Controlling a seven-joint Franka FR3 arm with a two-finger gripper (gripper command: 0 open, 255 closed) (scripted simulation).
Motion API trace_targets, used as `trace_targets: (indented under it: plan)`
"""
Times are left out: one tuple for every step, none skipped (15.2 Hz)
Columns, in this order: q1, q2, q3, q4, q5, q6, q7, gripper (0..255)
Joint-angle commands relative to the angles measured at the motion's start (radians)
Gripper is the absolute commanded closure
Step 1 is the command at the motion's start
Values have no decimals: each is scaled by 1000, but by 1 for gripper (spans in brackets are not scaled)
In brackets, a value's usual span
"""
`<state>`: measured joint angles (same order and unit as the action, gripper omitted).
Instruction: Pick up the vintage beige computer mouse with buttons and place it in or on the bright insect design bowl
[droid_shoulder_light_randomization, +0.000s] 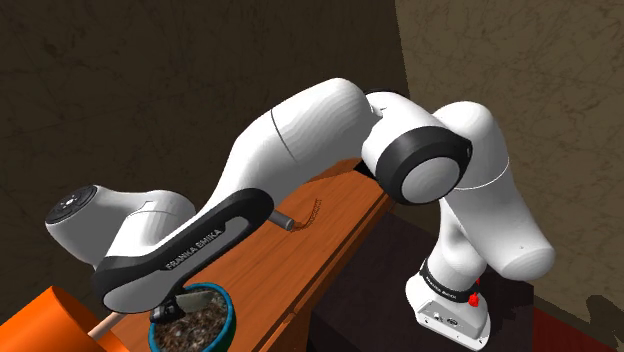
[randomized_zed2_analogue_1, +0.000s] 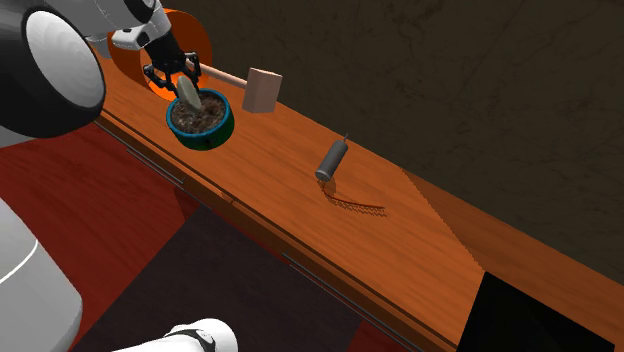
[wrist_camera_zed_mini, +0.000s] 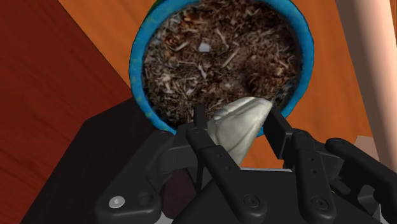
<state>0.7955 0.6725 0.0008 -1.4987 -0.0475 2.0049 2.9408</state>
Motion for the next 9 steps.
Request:
trace_targets:
  plan:
    - [-1,36,0,-18,0,61,0,255]
    - [-1,44,1,-19,-1,70,0,255]
    - [-2,52,1,-19,-1,79,1,255]
    - [-2,61,1,-20,-2,87,2,255]
    - [-2,69,2,-20,-2,96,2,255]
    - [-3,78,2,-19,-3,104,3,255]
    - [-3,88,3,-19,-3,114,3,255]
    - [-3,88,3,-19,-4,114,4,255]
    - [-4,88,4,-19,-4,114,4,255]
